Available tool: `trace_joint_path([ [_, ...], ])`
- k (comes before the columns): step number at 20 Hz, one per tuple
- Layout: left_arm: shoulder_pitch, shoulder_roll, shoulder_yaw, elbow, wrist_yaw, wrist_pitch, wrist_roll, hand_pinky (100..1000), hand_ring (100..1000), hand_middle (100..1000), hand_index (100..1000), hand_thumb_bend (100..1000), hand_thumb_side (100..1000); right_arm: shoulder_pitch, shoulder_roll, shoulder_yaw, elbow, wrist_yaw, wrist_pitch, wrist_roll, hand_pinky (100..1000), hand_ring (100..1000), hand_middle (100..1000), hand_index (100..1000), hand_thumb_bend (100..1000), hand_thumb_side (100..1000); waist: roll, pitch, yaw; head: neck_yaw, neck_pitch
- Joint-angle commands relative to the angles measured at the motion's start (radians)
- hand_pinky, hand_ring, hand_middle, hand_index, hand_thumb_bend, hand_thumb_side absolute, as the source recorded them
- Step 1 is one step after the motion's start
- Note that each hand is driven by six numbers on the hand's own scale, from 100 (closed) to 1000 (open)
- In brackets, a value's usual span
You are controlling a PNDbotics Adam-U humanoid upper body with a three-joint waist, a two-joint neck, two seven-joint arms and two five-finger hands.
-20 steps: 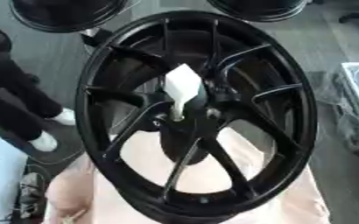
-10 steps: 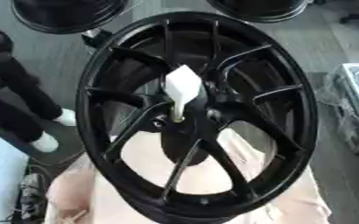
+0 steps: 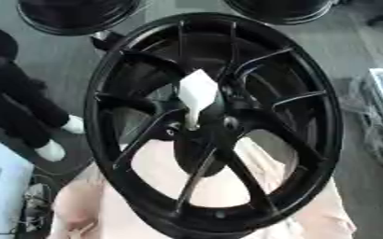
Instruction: Pull the pin out of the wheel hub.
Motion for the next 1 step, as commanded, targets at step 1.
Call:
trace_joint_path([
  [1,-0.018,0.013,0.002,-0.024,0.003,-0.001,0.000,746,837,798,728,100,570,-0.053,0.056,0.002,-0.025,-0.026,0.066,0.018,918,624,637,845,339,218,0.003,-0.022,0.001,-0.005,-0.012],
])
